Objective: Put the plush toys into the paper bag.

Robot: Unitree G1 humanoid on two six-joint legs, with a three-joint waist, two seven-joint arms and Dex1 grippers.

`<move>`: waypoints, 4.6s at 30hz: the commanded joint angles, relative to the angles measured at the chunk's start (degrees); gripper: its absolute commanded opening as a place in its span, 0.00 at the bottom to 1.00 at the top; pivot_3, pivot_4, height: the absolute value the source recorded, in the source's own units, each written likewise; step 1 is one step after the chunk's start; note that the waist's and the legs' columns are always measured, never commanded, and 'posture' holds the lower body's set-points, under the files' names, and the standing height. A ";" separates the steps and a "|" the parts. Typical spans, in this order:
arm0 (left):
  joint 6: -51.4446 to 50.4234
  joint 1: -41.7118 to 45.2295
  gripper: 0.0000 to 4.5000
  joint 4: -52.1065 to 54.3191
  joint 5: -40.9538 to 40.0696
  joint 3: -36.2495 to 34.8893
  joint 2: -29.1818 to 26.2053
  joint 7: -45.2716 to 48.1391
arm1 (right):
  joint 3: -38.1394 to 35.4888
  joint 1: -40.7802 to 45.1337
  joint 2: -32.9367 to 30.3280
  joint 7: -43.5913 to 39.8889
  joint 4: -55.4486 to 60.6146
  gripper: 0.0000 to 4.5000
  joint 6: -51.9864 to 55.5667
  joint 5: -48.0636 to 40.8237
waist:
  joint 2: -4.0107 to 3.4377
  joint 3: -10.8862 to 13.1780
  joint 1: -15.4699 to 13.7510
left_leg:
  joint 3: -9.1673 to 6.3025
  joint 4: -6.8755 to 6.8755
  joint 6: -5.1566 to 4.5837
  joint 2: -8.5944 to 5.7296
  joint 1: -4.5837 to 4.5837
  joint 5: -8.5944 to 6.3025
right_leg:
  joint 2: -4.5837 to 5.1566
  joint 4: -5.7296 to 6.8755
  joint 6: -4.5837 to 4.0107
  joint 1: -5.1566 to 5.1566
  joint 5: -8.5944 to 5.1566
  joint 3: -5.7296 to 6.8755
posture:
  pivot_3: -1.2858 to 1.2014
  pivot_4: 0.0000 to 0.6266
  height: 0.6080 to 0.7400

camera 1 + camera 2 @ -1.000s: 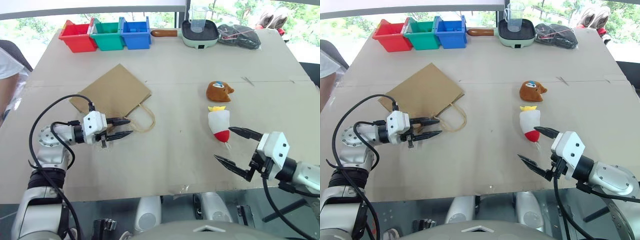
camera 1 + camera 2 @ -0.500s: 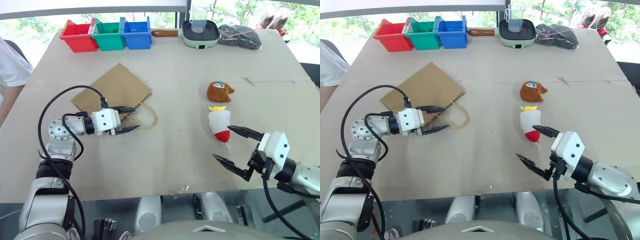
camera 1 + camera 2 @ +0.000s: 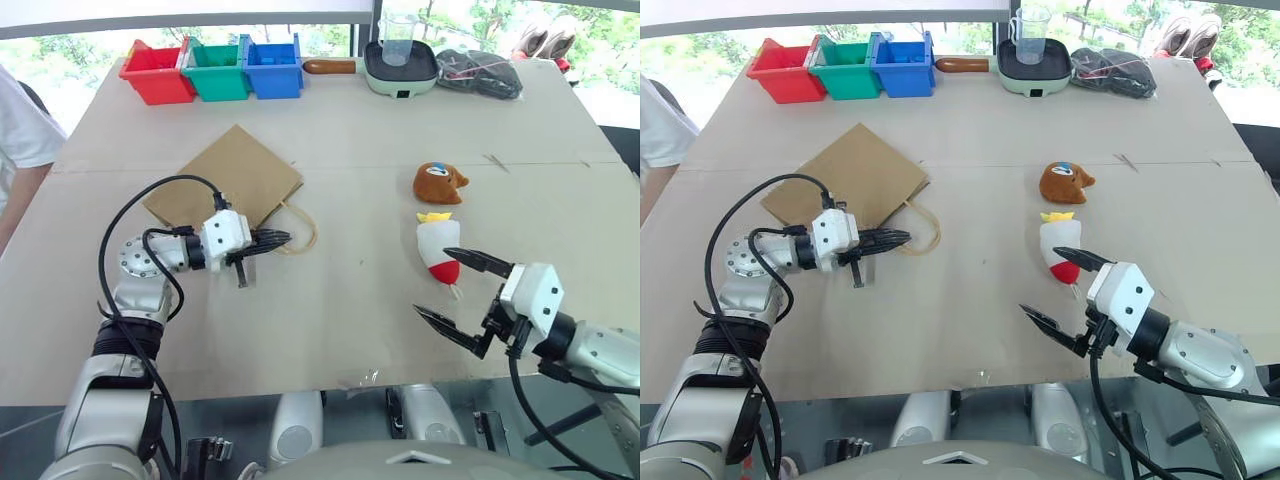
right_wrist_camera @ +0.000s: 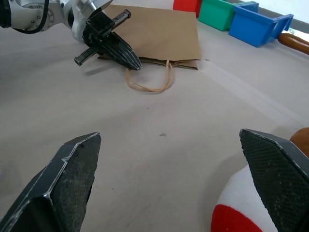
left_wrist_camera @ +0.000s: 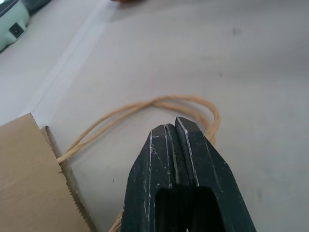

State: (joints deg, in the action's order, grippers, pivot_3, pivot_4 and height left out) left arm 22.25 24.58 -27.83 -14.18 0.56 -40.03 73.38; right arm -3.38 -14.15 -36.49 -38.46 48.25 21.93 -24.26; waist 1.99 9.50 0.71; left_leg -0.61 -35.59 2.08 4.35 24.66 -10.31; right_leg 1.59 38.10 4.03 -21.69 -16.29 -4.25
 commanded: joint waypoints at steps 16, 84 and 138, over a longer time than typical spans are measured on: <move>16.03 10.26 0.63 -10.54 10.83 3.16 -3.15 0.01 | 2.22 0.86 1.98 1.60 1.01 1.00 -1.72 1.97 | -0.01 0.00 -0.14 | -0.02 -0.16 0.00 0.00 0.05 0.00 | -0.02 0.02 0.00 0.02 0.00 0.01 | 0.52 0.24 1.00; -37.01 0.22 0.00 34.89 -19.84 -11.62 11.87 -25.19 | 21.85 45.36 39.79 10.49 -55.92 0.37 4.48 20.08 | -0.47 0.06 1.49 | -1.18 -0.47 0.10 0.07 0.06 0.02 | -0.75 0.73 -0.27 -0.19 0.13 0.06 | 0.52 0.24 1.00; -39.69 2.11 0.00 38.91 -26.17 -6.88 19.15 -20.25 | 7.36 51.15 34.21 13.10 -36.91 0.01 49.08 -4.63 | -0.50 0.22 1.53 | -1.19 0.30 0.08 -0.08 0.15 0.03 | -0.64 -0.16 -0.27 -0.16 0.13 0.05 | 0.52 0.24 1.00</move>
State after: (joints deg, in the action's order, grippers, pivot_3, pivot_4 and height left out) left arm -18.26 26.88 7.93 -40.25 -6.97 -21.00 52.99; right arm 3.89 35.11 -3.30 -24.38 11.20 71.57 -27.08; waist 1.49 9.72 2.24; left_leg -1.81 -35.29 2.16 4.28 24.79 -10.28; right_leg 0.94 37.96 3.76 -21.85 -16.16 -4.20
